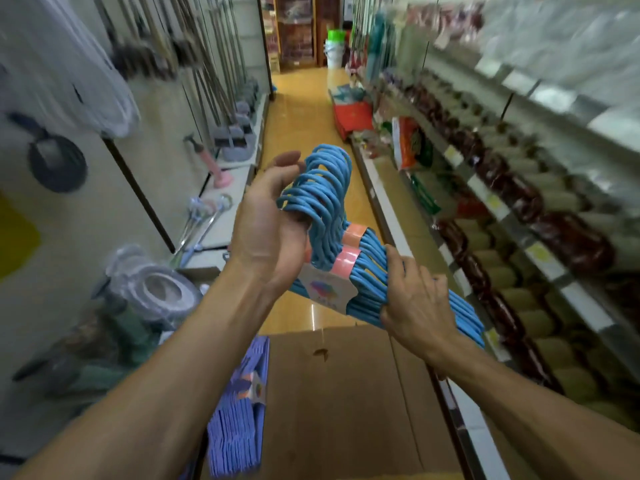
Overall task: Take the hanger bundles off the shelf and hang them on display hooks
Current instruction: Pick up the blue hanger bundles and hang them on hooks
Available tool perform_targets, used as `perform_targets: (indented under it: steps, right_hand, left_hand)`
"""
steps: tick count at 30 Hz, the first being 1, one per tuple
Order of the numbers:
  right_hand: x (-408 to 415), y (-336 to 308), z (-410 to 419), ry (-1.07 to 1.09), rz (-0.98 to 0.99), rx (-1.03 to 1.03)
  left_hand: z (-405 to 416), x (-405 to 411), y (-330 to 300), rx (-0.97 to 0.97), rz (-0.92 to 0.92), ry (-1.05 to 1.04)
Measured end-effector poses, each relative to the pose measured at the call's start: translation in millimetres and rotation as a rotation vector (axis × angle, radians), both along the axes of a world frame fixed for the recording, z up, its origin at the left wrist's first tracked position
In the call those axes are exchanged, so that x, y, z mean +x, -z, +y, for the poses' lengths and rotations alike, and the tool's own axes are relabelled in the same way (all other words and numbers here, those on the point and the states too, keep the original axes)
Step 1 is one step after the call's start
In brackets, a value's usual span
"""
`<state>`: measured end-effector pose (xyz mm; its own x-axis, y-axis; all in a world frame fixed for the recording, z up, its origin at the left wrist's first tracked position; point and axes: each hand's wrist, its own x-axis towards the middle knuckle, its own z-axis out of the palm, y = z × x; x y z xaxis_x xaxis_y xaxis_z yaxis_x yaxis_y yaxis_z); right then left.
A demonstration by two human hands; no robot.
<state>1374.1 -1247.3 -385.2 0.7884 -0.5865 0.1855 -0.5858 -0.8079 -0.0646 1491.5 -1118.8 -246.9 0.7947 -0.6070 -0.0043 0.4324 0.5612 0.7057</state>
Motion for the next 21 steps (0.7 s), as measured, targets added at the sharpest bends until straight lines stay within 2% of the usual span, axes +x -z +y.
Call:
perform_targets:
  steps: [3, 6, 13, 17, 21]
  right_hand:
    - [-4.8, -67.2, 4.4, -0.013, -0.061, 0.023]
    - [-9.9, -125.1, 13.6, -0.018, -0.099, 0.049]
    - [-10.1, -210.8, 35.0, -0.055, -0.158, 0.074]
    - [-7.3, -245.6, 47.5, -0.068, -0.244, 0.131]
    - [-2.9, -273.4, 59.5, -0.116, -0.373, 0.212]
  left_hand:
    - [8.9, -3.2, -68.6, 0.116, -0.197, 0.047]
    - [20.4, -3.5, -123.0, 0.188, -0.27, 0.104]
    - [80.2, -4.3, -179.8, 0.167, -0.192, 0.061]
    - [122.0, 5.6, -180.2, 0.304, -0.15, -0.13]
    - [147.9, 19.8, -170.2, 0.411, -0.016, -0.344]
